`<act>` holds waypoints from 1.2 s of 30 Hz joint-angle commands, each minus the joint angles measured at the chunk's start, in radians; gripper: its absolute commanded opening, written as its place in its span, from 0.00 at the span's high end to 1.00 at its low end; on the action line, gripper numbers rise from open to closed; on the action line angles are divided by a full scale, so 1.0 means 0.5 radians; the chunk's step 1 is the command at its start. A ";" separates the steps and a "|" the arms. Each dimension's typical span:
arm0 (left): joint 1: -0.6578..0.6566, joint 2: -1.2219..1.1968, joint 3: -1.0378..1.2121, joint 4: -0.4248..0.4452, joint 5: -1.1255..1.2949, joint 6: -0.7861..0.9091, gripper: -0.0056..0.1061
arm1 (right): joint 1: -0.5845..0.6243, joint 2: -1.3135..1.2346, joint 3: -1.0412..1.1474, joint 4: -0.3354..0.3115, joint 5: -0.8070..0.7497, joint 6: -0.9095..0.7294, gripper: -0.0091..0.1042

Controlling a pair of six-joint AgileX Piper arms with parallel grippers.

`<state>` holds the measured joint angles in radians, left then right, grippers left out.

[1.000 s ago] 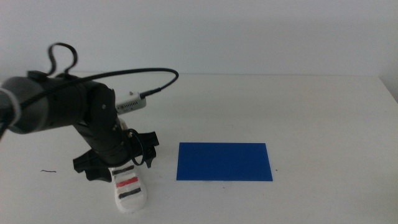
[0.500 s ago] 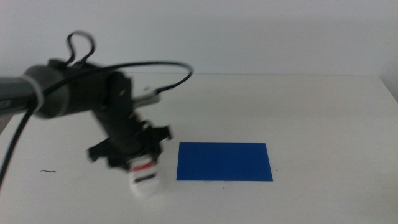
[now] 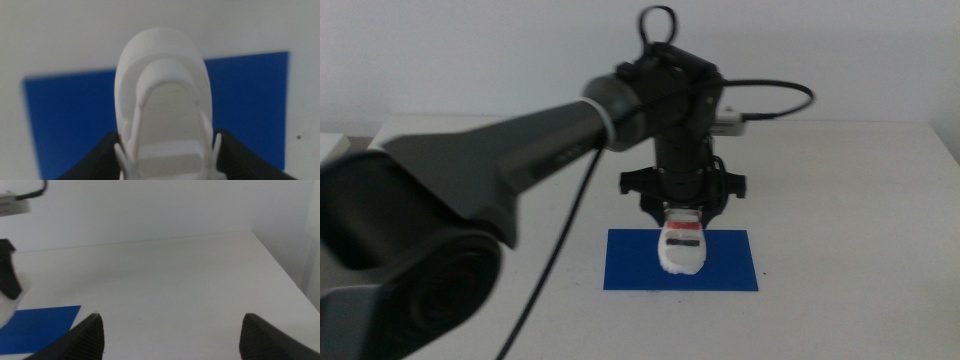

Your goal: Use one arm to grab the shoe from the table and place it on the mat.

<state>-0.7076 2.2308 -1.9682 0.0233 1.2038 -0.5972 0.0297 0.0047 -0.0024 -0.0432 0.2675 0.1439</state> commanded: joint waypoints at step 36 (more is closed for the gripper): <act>-0.002 0.076 0.068 -0.219 0.035 3.094 0.81 | 0.000 -0.009 0.005 -0.010 -0.013 -0.012 0.22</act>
<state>-0.7070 2.2760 -1.9410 -0.0721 1.2192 0.9388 0.0297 0.0047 -0.0024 -0.0432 0.2675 0.1439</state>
